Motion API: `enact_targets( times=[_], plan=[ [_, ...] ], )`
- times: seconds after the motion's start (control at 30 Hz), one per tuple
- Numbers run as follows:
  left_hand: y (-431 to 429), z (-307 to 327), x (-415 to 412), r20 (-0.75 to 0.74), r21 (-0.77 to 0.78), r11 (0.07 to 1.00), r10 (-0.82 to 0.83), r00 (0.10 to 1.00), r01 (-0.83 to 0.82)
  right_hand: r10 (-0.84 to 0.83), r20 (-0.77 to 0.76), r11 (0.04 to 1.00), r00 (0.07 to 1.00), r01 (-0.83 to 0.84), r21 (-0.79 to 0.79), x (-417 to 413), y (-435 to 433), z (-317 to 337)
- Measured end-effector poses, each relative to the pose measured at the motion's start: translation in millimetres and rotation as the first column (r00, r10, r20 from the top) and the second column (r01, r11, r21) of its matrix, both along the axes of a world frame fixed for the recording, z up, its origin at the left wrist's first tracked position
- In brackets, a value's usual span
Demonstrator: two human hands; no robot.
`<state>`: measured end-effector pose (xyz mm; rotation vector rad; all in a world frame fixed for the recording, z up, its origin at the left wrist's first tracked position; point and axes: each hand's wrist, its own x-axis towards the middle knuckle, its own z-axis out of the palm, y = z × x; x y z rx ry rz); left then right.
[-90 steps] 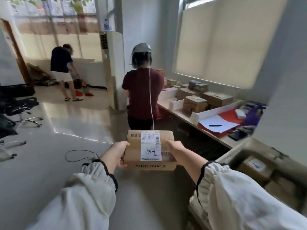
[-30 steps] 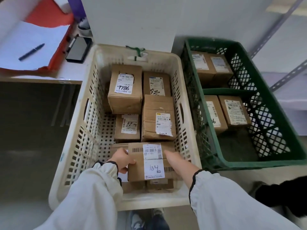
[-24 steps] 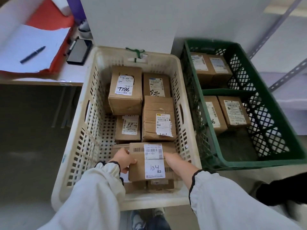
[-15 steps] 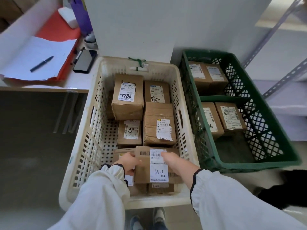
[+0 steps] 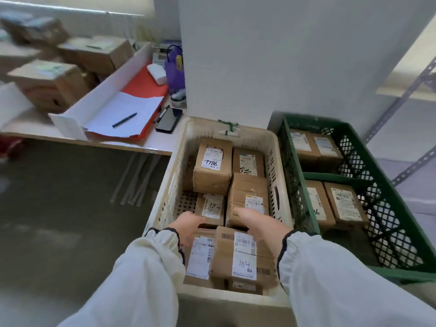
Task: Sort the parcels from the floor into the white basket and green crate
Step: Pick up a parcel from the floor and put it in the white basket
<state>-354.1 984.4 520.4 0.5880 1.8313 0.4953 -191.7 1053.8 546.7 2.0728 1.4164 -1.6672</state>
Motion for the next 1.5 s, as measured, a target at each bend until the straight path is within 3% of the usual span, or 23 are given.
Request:
enact_targets(
  times=[0.13, 0.4, 0.67, 0.87, 1.03, 1.2, 1.5],
  plan=[
    [-10.1, 51.1, -20.4, -0.030, 0.040, 0.999, 0.021, 0.999, -0.019, 0.104, -0.137, 0.994, 0.985, -0.107, -0.013, -36.6, 9.6, 34.5],
    [-31.6, 113.0, -66.5, -0.113, 0.126, 0.978, 0.182, 0.977, -0.167, 0.470, -0.150, 0.881, 0.870, -0.454, 0.129, -107.9, 28.4, 87.6],
    [-132.7, 134.2, -88.3, -0.106, 0.183, 0.819, 0.566, 0.818, -0.543, 0.793, -0.186, 0.605, 0.580, -0.785, 0.134, -190.1, -25.3, 115.2],
    [-269.8, 143.7, -71.1, -0.091, 0.169, 0.562, 0.827, 0.555, -0.809, 0.939, -0.218, 0.295, 0.266, -0.949, 0.109, -242.9, -167.2, 120.0],
    [-419.5, 149.7, -16.5, -0.099, 0.181, 0.217, 0.974, 0.202, -0.959, 0.969, -0.240, -0.039, -0.060, -0.995, 0.089, -239.8, -319.3, 117.7],
    [-557.1, 149.6, 76.5, -0.131, 0.195, -0.083, 0.985, -0.110, -0.977, 0.896, -0.259, -0.344, -0.360, -0.933, 0.105, -200.8, -463.0, 119.7],
    [-749.7, 153.4, 299.7, -0.127, 0.211, -0.493, 0.842, -0.524, -0.844, 0.668, -0.299, -0.660, -0.681, -0.728, 0.185, -49.5, -718.6, 112.2]
  ],
)
